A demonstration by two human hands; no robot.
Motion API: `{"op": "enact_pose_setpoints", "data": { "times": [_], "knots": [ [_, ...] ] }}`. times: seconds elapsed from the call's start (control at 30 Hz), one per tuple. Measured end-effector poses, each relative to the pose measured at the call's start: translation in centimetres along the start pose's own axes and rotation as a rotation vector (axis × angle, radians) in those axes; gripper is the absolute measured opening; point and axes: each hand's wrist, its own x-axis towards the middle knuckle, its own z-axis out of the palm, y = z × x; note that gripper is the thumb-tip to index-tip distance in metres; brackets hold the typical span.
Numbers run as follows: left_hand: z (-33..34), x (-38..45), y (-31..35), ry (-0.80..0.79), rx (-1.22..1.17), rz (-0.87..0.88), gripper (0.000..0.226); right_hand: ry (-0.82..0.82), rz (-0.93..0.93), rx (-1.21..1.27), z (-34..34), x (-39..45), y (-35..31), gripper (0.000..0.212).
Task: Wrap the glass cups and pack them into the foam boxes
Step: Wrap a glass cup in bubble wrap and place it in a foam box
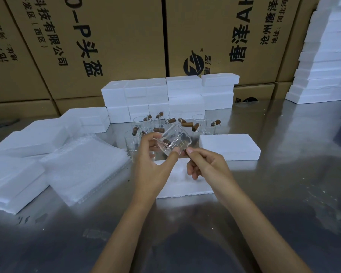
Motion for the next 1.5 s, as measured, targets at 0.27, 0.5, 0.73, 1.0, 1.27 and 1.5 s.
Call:
{"op": "enact_pose_setpoints", "data": {
  "times": [0.27,0.5,0.73,1.0,1.27,1.5],
  "knots": [
    [-0.1,-0.4,0.4,0.047,0.134,0.082,0.042,-0.149,0.033,-0.173,0.3,-0.4,-0.4,0.037],
    [-0.1,-0.2,0.2,-0.003,0.201,0.066,0.05,-0.046,-0.005,-0.108,0.3,-0.3,-0.4,0.026],
    [-5.0,2.3,-1.9,0.051,0.564,0.01,0.042,0.213,-0.1,-0.206,-0.1,0.1,0.1,0.02],
    [-10.6,3.1,-6.0,0.051,0.934,-0.352,0.035,0.348,-0.169,-0.259,-0.2,0.2,0.4,0.015],
    [-10.5,3.8,-4.2,0.223,0.623,-0.277,0.023,0.356,-0.165,-0.238,-0.2,0.1,0.3,0.017],
    [-7.9,3.8,-2.1,0.143,0.128,-0.39,0.009,0.089,-0.09,0.014,0.1,-0.5,-0.7,0.018]
  ]
}}
